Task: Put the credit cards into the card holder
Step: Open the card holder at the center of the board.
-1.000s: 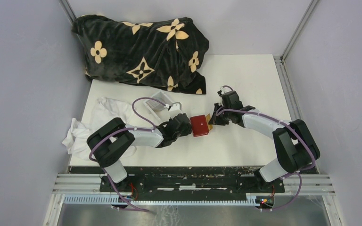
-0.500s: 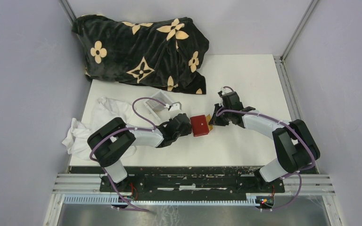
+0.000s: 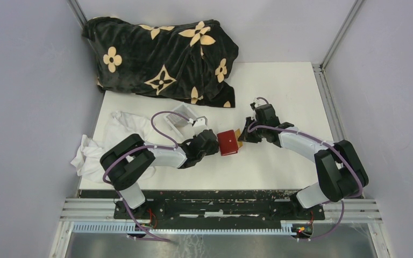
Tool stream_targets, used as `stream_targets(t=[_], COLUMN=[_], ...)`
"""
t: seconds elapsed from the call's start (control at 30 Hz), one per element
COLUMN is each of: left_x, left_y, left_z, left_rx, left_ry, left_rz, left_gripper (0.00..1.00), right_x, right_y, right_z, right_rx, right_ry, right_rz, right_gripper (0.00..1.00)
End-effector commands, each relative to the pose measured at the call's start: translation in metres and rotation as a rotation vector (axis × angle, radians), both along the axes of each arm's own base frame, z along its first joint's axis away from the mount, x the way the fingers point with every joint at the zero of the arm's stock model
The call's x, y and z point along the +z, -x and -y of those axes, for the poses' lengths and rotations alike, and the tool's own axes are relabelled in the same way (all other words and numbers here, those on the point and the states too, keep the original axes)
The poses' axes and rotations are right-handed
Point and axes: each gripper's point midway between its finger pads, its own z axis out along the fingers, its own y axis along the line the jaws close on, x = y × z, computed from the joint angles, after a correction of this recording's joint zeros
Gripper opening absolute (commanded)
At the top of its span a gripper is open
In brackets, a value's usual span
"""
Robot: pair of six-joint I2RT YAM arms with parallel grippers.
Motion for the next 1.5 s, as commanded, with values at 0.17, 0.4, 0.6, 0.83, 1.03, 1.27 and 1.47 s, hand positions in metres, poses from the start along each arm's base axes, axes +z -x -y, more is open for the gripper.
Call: stream_targets(t=[0.17,0.4,0.6,0.83,1.03,1.27,1.47], left_x=[-0.030,-0.031,-0.031,-0.032,-0.034,-0.037,-0.041], left_y=[0.017,0.018,0.018,0.018,0.020,0.024,0.029], left_z=[-0.018,-0.017,-0.016,-0.015,-0.017,-0.019,-0.019], left_rx=[0.000,-0.003,-0.004,-0.007,-0.009,-0.008,-0.013], left_ry=[-0.097,-0.096,-0.097,-0.098,-0.102,-0.104,-0.103], left_rz=[-0.068,-0.070,-0.070,-0.073,-0.077,-0.085,-0.098], left_gripper=[0.37,0.36,0.36,0.34,0.34,0.33,0.29], right_x=[0.018,0.019,0.020,0.022,0.017,0.022,0.020], right_y=[-0.006,-0.005,-0.004,-0.001,0.001,0.002,0.003], right_z=[-0.003,-0.002,-0.004,-0.009,-0.013,-0.015,-0.021], right_rx=[0.000,0.002,0.007,0.012,0.011,0.011,0.014], right_ry=[-0.033,-0.033,-0.044,-0.078,-0.105,-0.136,-0.169], right_rz=[0.053,0.055,0.051,0.046,0.029,0.034,0.024], right_gripper=[0.01,0.01,0.01,0.01,0.01,0.01,0.01])
